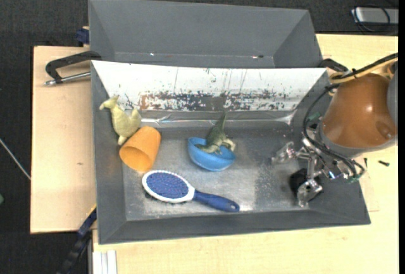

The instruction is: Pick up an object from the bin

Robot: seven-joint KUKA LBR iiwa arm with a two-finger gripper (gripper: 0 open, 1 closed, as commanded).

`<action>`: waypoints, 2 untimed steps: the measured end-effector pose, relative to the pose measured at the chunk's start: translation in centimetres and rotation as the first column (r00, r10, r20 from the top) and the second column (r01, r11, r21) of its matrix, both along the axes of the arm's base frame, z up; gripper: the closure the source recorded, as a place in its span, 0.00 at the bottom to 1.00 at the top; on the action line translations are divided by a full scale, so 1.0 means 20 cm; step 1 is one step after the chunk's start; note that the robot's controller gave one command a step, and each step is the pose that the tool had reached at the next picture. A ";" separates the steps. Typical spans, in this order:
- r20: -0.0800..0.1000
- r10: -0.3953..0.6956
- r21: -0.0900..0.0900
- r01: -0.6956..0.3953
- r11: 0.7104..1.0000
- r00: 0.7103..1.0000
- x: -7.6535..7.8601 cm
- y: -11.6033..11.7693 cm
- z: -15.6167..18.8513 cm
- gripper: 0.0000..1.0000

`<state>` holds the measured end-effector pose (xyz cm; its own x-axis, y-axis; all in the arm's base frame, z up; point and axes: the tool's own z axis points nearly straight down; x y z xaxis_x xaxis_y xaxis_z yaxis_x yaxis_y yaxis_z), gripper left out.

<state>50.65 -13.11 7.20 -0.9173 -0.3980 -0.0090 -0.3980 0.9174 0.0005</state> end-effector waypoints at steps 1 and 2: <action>0.002 0.002 -0.004 -0.002 1.000 1.000 0.00 -0.01 0.00 1.00; 0.004 -0.044 -0.005 0.044 0.999 0.999 0.05 -0.01 0.27 1.00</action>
Offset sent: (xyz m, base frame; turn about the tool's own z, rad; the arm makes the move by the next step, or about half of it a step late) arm 0.0000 0.0000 0.0000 0.0000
